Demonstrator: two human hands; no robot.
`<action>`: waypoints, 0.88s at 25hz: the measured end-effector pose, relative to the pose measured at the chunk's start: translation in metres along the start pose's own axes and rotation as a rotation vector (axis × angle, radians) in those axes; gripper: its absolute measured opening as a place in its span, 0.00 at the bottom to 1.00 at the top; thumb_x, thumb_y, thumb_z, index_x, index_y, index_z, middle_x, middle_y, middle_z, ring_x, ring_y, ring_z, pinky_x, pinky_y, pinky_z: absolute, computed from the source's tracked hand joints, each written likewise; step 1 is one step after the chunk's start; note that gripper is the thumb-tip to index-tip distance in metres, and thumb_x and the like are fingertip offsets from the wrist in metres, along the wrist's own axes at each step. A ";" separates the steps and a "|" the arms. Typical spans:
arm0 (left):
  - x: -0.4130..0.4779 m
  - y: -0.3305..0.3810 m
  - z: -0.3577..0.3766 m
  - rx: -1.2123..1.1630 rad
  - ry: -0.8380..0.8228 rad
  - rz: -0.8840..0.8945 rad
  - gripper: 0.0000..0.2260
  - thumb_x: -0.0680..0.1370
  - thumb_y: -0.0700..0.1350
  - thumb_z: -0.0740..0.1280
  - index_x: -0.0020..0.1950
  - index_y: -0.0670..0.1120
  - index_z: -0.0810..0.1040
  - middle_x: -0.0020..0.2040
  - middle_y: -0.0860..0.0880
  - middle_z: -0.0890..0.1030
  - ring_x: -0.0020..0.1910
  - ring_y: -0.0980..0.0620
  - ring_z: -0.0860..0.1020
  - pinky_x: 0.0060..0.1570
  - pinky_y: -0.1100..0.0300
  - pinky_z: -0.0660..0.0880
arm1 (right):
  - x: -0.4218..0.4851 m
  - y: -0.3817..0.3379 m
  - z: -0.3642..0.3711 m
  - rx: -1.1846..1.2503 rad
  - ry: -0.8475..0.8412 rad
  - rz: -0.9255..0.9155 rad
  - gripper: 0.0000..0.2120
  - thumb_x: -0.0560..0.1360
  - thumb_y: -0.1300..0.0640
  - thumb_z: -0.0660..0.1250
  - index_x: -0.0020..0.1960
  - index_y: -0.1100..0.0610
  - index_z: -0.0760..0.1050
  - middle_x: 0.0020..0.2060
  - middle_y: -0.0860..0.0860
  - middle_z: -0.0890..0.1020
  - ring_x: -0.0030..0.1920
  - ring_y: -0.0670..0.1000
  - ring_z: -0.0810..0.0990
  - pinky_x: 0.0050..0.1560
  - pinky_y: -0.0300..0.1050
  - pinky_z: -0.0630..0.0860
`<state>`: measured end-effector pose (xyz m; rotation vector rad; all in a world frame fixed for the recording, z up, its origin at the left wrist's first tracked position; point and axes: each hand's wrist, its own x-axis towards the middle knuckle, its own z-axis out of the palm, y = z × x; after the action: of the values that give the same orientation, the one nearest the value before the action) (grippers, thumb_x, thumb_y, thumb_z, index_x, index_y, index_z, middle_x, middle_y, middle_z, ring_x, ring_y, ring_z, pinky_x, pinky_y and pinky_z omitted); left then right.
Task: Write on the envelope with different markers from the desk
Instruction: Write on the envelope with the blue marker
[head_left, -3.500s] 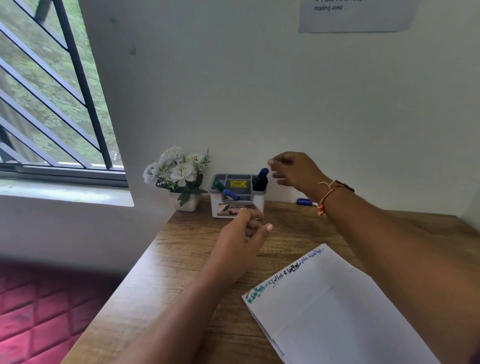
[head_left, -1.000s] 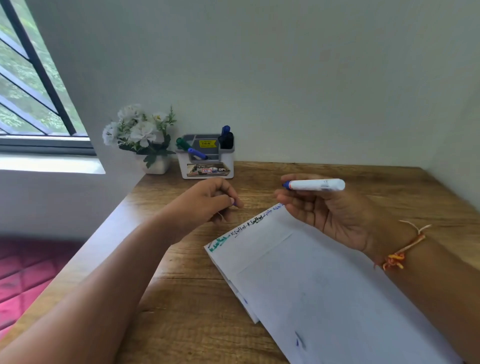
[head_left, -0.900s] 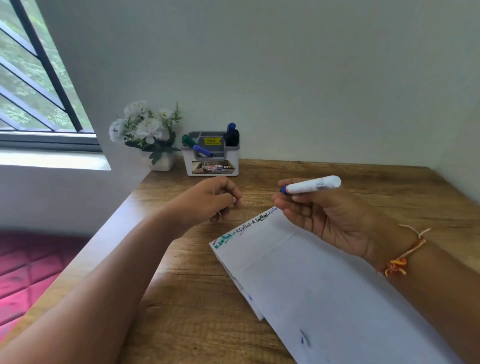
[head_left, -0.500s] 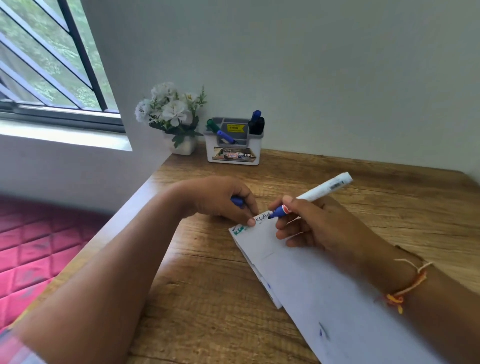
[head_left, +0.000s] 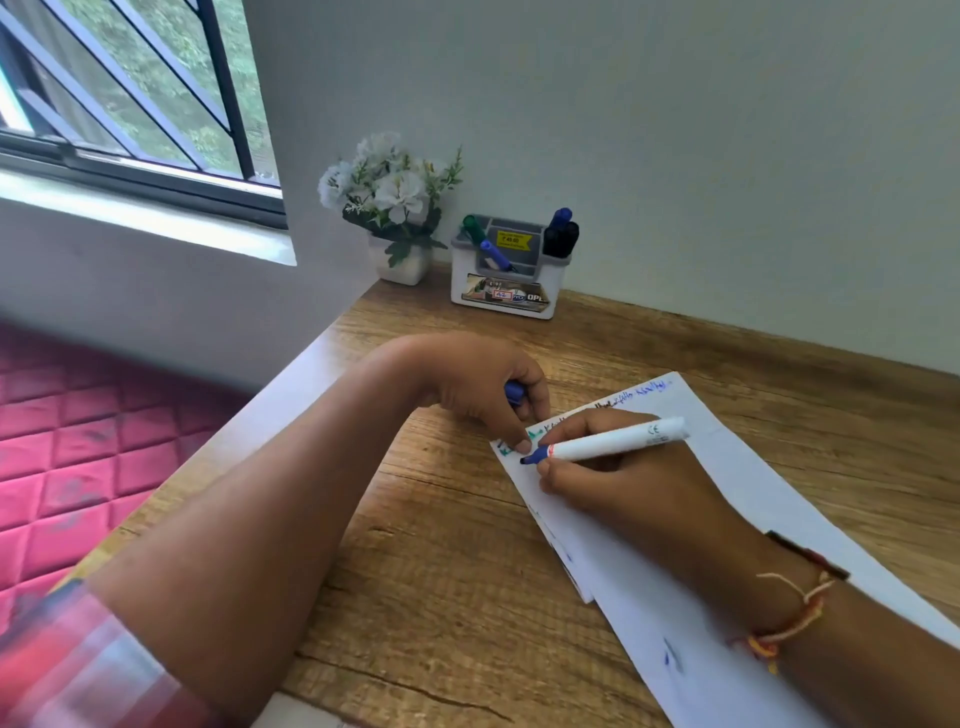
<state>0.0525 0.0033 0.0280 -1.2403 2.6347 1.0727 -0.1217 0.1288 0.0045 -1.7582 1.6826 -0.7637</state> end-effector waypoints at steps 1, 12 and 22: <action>0.000 0.000 0.000 0.000 0.000 0.005 0.16 0.69 0.48 0.80 0.55 0.55 0.82 0.46 0.57 0.82 0.46 0.56 0.79 0.54 0.53 0.77 | 0.000 0.000 0.003 -0.013 0.018 -0.010 0.06 0.74 0.54 0.75 0.49 0.46 0.85 0.44 0.45 0.85 0.47 0.43 0.82 0.46 0.33 0.75; 0.001 -0.001 -0.002 -0.007 -0.031 0.045 0.17 0.71 0.45 0.78 0.58 0.52 0.81 0.50 0.52 0.82 0.49 0.54 0.79 0.58 0.51 0.77 | 0.001 0.002 0.009 -0.011 0.041 0.050 0.10 0.77 0.51 0.72 0.57 0.52 0.84 0.54 0.50 0.85 0.57 0.50 0.82 0.62 0.48 0.76; 0.000 -0.003 -0.002 -0.021 -0.028 0.036 0.16 0.71 0.45 0.79 0.57 0.52 0.82 0.47 0.55 0.82 0.46 0.56 0.79 0.57 0.52 0.77 | 0.000 0.001 0.006 -0.057 0.037 0.019 0.03 0.75 0.54 0.73 0.46 0.51 0.85 0.42 0.48 0.86 0.46 0.47 0.82 0.46 0.40 0.75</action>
<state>0.0549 0.0012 0.0280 -1.1770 2.6417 1.1177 -0.1178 0.1288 0.0001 -1.7740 1.7589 -0.7512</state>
